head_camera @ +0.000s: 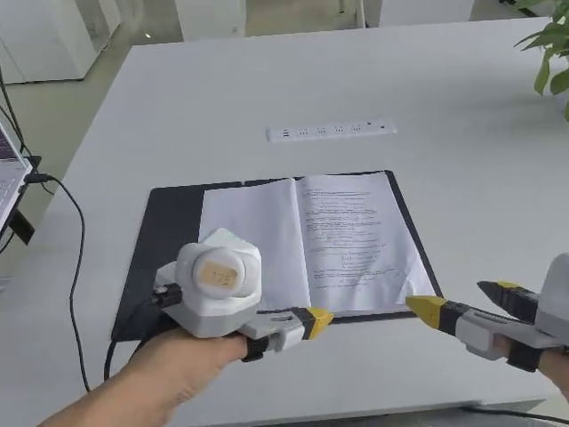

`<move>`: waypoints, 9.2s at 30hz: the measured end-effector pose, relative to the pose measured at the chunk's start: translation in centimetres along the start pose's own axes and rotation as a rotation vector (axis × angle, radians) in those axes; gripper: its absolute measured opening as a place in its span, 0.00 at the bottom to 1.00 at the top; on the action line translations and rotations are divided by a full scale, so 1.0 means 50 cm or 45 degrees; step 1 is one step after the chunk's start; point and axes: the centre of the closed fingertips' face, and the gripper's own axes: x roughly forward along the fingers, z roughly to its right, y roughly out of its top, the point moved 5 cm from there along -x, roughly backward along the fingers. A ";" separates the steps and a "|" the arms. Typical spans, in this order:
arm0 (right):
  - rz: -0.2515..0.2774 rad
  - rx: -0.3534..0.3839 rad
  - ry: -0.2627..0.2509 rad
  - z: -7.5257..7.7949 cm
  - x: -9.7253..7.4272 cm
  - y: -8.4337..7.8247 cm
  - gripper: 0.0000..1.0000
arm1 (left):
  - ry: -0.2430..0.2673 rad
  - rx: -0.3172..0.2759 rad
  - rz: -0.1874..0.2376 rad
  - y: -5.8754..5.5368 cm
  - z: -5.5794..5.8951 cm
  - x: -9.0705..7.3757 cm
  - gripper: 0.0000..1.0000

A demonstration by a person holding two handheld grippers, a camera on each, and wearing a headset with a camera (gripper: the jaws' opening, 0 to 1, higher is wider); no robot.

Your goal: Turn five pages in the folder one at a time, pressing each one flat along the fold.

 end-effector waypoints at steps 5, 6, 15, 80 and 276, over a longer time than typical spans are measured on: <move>0.016 0.011 0.007 0.009 0.013 -0.003 0.67 | -0.020 0.052 0.009 0.003 0.025 0.058 0.74; 0.013 0.016 0.005 0.013 0.015 -0.004 0.66 | -0.026 0.060 0.008 0.003 0.029 0.068 0.74; 0.039 0.057 0.002 0.043 0.028 0.001 0.60 | -0.035 0.112 0.014 -0.003 0.056 0.161 0.69; 0.049 0.244 0.024 0.078 0.101 -0.021 0.49 | 0.090 0.188 0.191 -0.033 0.065 0.284 0.11; -0.160 0.515 0.532 -0.194 0.411 0.009 0.00 | 0.273 -0.019 -0.022 -0.202 -0.228 -0.005 0.11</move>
